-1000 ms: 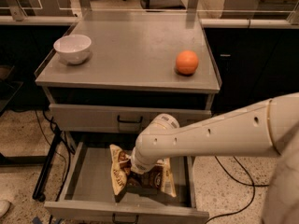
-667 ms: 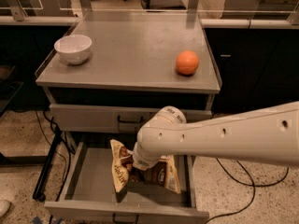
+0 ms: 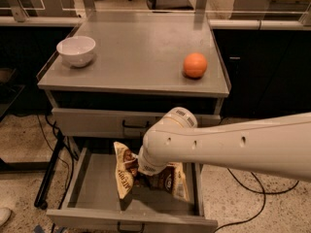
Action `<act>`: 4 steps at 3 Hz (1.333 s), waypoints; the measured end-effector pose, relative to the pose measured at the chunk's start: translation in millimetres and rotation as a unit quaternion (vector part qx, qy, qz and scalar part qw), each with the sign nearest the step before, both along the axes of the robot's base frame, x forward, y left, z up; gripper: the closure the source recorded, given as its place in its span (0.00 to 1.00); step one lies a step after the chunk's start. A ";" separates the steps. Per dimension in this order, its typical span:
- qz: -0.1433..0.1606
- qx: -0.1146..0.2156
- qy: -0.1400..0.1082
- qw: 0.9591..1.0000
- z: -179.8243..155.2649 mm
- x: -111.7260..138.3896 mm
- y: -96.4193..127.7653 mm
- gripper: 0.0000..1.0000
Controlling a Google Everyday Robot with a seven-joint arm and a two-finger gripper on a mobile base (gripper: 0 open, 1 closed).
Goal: Pick brown chip bag from middle drawer and place on counter
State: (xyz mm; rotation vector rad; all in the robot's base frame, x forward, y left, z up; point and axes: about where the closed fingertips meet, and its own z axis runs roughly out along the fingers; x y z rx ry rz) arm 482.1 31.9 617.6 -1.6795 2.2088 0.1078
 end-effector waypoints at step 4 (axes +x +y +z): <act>0.010 0.008 -0.116 0.993 120.8 -41.2 2.8 1.00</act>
Offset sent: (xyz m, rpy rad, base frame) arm -0.0717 -0.0064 0.1506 0.0069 -0.2666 0.0269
